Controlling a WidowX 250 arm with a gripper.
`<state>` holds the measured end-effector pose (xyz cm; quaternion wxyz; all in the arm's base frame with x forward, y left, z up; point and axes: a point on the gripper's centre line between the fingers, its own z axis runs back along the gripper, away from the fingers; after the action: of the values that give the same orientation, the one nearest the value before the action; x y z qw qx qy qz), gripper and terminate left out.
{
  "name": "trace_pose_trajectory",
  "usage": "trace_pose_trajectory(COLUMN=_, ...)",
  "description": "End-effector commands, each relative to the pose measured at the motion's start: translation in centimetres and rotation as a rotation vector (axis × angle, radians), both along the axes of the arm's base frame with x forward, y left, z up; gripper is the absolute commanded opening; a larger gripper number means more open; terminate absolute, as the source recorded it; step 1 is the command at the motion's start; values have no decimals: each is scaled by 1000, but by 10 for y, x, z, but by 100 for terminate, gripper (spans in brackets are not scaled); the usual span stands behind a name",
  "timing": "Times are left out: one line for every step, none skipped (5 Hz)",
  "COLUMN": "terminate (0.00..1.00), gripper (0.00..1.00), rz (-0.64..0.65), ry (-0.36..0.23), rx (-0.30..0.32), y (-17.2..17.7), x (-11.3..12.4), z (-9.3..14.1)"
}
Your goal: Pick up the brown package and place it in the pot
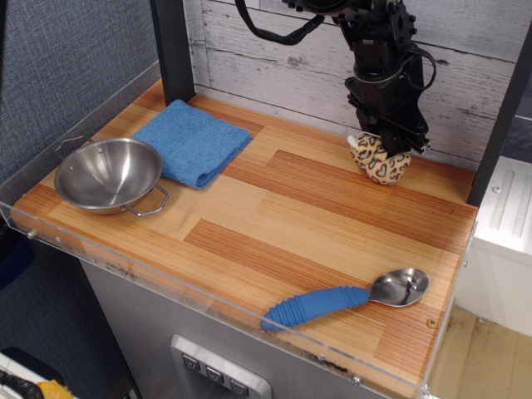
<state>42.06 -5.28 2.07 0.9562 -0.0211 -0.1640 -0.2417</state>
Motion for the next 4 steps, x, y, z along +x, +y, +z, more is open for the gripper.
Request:
trace_pose_trajectory(terminate=0, gripper=0, rz=-41, ry=-64, rx=-7, y=-10, x=-5, z=39)
trace_pose_trajectory(terminate=0, gripper=0, rz=-49, ry=-91, rx=-7, y=-10, x=-6, z=57)
trace_pose_trajectory(terminate=0, gripper=0, rz=-60, ry=-111, rx=2, y=-7, x=-8, z=74)
trace_pose_trajectory(terminate=0, gripper=0, rz=-29, ry=-145, rx=43, y=7, x=-19, z=99)
